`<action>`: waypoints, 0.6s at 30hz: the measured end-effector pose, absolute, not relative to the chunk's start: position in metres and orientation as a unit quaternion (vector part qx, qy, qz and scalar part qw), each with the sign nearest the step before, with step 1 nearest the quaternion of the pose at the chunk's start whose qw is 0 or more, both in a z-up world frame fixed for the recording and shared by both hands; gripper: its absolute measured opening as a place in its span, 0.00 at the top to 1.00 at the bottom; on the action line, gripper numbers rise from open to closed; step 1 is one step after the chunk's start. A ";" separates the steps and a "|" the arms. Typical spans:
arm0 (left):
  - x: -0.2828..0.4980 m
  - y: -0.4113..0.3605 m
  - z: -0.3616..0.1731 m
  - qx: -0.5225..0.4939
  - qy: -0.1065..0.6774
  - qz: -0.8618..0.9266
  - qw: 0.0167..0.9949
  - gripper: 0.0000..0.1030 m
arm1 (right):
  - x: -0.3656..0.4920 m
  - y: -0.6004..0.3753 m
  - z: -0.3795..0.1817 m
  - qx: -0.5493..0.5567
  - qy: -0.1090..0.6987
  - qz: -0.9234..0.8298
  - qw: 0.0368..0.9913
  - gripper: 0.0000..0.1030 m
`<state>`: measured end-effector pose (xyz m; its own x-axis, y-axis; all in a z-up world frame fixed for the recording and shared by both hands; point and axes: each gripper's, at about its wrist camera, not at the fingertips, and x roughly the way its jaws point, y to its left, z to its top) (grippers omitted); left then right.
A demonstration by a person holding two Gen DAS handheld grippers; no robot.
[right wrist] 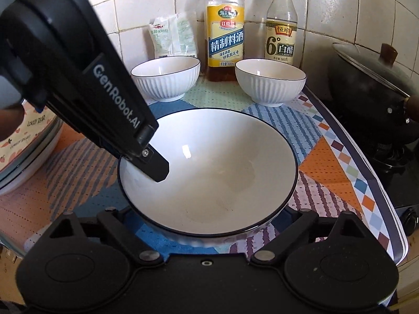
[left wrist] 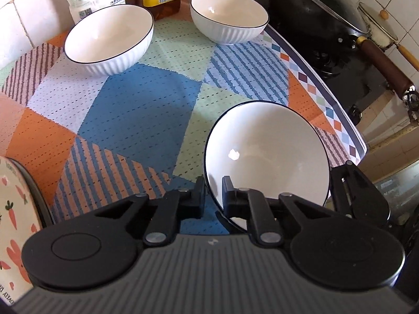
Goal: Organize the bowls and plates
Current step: 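Carry the white bowl with the left gripper to a white bowl by the bottles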
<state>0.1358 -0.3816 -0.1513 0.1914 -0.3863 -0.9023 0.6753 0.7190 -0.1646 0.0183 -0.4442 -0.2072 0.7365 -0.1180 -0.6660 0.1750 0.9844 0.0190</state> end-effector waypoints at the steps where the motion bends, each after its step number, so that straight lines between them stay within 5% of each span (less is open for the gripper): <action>1: 0.136 -0.380 -0.150 0.135 0.530 -0.348 0.761 0.89 | 0.018 -0.444 -0.207 0.042 0.355 -0.075 0.931 0.06; 18: 0.154 -0.299 -0.143 0.073 0.565 -0.242 0.785 0.89 | 0.044 -0.396 -0.197 -0.001 0.341 0.049 0.939 0.06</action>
